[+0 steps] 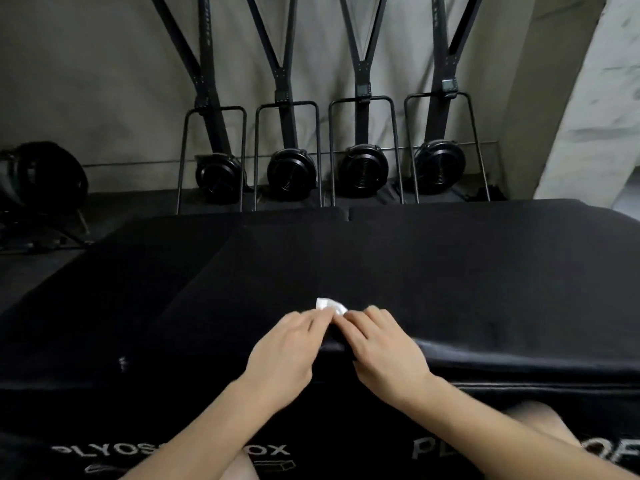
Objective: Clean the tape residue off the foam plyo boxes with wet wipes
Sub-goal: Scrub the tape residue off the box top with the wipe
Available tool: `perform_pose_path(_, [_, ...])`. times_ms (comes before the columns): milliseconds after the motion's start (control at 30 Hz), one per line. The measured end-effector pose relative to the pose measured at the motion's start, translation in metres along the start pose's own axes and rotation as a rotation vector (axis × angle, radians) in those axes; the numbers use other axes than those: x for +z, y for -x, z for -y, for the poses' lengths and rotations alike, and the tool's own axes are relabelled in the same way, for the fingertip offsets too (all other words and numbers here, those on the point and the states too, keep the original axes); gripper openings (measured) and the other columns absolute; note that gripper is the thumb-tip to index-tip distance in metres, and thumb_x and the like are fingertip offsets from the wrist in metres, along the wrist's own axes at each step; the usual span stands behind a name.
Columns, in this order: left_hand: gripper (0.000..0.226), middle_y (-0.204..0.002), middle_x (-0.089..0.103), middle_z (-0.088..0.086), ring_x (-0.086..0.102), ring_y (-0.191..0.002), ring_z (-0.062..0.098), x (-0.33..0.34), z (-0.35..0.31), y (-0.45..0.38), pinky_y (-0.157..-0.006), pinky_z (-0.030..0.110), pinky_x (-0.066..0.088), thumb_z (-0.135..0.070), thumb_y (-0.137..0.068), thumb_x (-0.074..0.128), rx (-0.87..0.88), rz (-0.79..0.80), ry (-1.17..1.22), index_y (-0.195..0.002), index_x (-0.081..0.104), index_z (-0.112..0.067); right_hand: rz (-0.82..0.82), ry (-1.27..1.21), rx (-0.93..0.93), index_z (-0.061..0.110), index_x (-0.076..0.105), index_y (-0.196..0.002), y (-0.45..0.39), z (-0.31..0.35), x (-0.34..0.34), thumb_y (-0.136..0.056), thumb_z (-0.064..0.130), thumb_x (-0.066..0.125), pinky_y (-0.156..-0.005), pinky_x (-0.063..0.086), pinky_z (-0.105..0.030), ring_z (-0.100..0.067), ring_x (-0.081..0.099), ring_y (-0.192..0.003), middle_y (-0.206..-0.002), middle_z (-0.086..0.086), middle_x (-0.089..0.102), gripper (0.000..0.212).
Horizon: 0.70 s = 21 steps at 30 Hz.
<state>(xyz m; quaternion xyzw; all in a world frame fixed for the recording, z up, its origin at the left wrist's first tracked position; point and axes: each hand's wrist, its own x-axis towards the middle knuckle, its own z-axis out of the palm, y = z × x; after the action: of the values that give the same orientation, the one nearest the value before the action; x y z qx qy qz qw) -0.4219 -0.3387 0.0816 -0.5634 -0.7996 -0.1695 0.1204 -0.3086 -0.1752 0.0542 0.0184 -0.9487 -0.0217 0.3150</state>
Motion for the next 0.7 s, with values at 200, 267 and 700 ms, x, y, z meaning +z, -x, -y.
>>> perform_pose_path(200, [0.073, -0.140, 0.043, -0.010, 0.042, -0.130, 0.010, 0.052, -0.006, 0.070, -0.110, 0.027, 0.033, -0.004, -0.077, 0.054, 0.005, 0.217, 0.035, -0.146, 0.036, -0.021, 0.210, -0.100, 0.015, 0.009, 0.056, -0.136, 0.071, 0.035, 0.041, -0.066, 0.016, 0.050, -0.088, 0.038, -0.032, -0.023, 0.056, -0.095, -0.119, 0.001, 0.059, 0.071])
perform_pose_path(267, [0.083, -0.155, 0.026, -0.012, 0.018, -0.146, 0.009, 0.053, -0.006, 0.076, -0.120, 0.032, 0.016, -0.017, -0.079, 0.054, -0.017, 0.278, 0.022, -0.155, 0.020, -0.023, 0.288, -0.169, 0.065, 0.013, 0.052, -0.142, 0.080, 0.042, 0.041, -0.064, 0.024, 0.058, -0.099, 0.036, -0.035, -0.021, 0.057, -0.108, -0.126, 0.004, 0.055, 0.078])
perform_pose_path(700, [0.028, -0.110, 0.062, -0.021, 0.045, -0.108, 0.004, 0.053, 0.011, 0.039, -0.098, 0.026, 0.034, -0.027, -0.101, 0.049, -0.069, 0.090, 0.222, -0.119, 0.067, -0.038, 0.203, -0.393, 0.294, 0.029, 0.078, -0.103, 0.046, 0.018, 0.049, -0.093, 0.045, 0.061, -0.077, 0.046, -0.027, -0.008, 0.059, -0.079, -0.089, 0.016, 0.063, 0.025])
